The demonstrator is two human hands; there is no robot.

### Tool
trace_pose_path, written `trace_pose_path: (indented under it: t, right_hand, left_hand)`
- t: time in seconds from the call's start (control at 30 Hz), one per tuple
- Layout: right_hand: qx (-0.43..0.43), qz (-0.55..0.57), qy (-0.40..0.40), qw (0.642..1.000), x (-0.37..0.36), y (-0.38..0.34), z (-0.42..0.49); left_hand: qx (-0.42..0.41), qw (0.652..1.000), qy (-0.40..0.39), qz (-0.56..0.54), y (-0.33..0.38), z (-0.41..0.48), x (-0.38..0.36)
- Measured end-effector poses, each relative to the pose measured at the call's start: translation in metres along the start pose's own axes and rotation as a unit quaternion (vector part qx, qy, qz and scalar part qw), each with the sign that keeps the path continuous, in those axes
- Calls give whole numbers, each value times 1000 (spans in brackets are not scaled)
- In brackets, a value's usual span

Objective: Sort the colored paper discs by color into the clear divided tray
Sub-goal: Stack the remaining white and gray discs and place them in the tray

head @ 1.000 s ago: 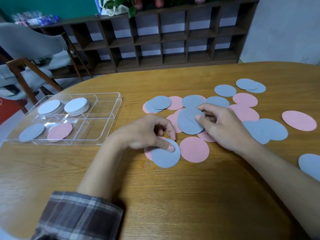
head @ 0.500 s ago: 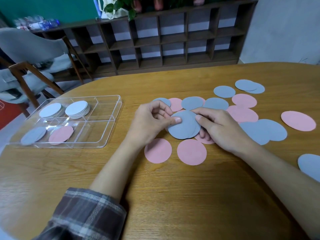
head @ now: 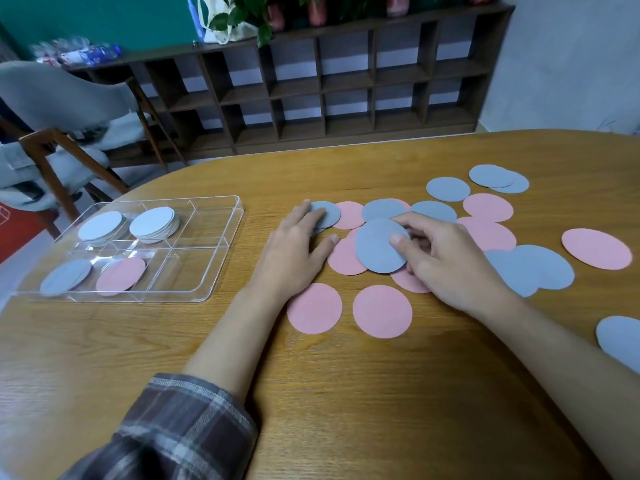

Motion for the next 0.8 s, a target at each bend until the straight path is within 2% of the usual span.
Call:
trace_pose_path:
  t: [0.07, 0.2, 0.3, 0.5, 0.67, 0.8]
  right_hand:
    - [2, -1, -2, 1000, -1, 1, 0]
    - [1, 1, -4, 1000, -1, 1, 0]
    - [1, 2, -1, 1000, 0, 3, 1]
    - [-8, -12, 16, 1000, 2, 4, 1]
    - [-37, -31, 40, 998, 4, 6, 2]
    - [-43, -27, 51, 997, 7, 4, 2]
  left_hand:
    - [12, 1000, -10, 10, -1, 0, -3]
    - [-10, 998, 51, 24, 1, -1, 8]
    - [-16, 997, 66, 35, 6, -4, 14]
    - [-84, 988, 123, 31, 18, -14, 24]
    - [-137, 967, 202, -73, 35, -23, 35]
    - [-96, 963, 167, -190, 38, -25, 32]
Point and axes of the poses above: each hand's wrist, its own z-axis towards the middle knuckle, its own x-axis out of the back of the hand, y = z × x, the point moved 5 cm from there along z, towards the middle knuckle, and after that the axes turned 5 degrees about -z, right-handed, at the moved point
